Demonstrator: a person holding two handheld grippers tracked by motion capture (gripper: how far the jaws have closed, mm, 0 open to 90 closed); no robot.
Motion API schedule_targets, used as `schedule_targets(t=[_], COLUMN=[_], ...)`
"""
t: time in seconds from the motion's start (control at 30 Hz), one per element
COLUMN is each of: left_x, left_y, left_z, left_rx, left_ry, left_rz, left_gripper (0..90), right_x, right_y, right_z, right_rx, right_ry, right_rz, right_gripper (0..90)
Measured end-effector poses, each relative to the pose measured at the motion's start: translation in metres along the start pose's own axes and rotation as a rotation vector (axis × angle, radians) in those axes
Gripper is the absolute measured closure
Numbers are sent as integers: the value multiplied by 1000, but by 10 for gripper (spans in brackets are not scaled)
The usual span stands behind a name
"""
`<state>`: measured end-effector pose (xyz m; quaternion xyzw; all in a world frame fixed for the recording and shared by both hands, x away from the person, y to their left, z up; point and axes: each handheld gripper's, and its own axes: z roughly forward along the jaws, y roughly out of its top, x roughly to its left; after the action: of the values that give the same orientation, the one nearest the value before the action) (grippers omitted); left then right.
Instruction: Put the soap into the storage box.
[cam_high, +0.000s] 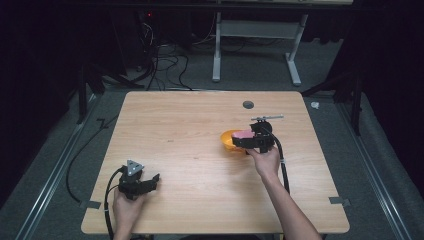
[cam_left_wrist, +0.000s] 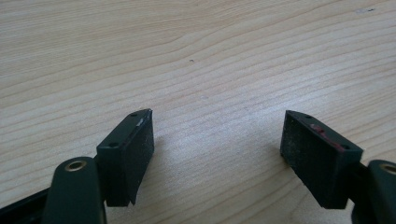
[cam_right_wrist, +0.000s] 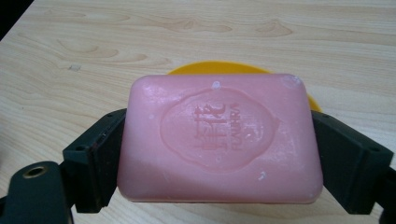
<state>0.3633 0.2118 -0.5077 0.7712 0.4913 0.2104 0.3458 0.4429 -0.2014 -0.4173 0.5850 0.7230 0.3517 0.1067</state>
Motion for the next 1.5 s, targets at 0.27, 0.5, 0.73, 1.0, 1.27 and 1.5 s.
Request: schedule_targets(t=[0.27,0.5,0.73,1.0,1.27,1.5], left_x=[0,0,0,0,0,0], left_y=[0,0,0,0,0,0], left_z=[0,0,0,0,0,0], left_rx=[0,0,0,0,0,0], left_ry=[0,0,0,0,0,0], left_rz=[0,0,0,0,0,0], left_gripper=[262,262,262,262,262,262], right_x=[5,5,6,6,7,6], right_y=[8,11,14,13,12,11], right_z=[15,24,30,36,39,43], right_rx=[16,27,36,48,51,64], right_ry=[-11,-37,-64,-91,-103,-114], right_rz=[10,30,44,58,62,64], right_gripper=[135,135,134,134,133,133])
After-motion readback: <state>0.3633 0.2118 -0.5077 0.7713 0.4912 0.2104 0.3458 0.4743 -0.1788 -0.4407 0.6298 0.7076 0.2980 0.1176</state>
